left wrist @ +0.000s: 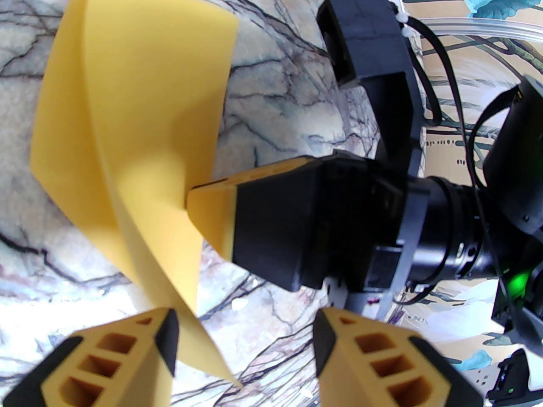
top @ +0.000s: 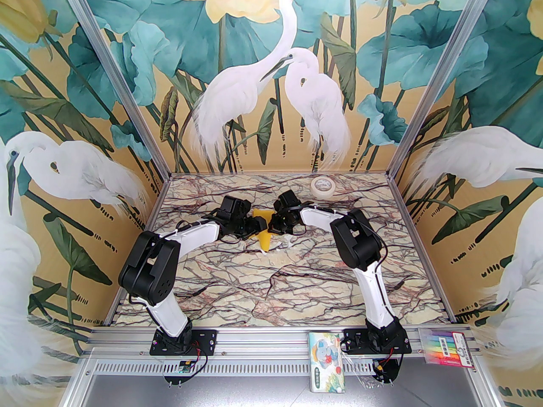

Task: Fold a paper plane with a square sheet of paper (fold left side to right side)

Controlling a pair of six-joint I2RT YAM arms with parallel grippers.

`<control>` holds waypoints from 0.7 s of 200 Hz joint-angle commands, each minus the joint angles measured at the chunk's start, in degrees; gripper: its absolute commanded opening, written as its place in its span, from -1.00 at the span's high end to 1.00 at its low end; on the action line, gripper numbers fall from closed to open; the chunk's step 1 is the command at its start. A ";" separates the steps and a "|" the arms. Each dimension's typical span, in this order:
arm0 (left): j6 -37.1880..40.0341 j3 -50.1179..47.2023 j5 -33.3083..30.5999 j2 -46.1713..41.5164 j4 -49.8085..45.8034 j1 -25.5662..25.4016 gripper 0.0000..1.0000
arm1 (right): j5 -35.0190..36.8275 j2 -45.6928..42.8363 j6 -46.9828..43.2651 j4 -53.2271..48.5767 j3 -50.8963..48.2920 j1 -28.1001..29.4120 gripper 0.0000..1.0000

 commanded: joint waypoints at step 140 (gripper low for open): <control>-5.25 -1.02 -1.59 5.63 7.16 -0.08 0.87 | 1.15 -1.31 -1.68 -1.74 -1.63 -0.88 1.00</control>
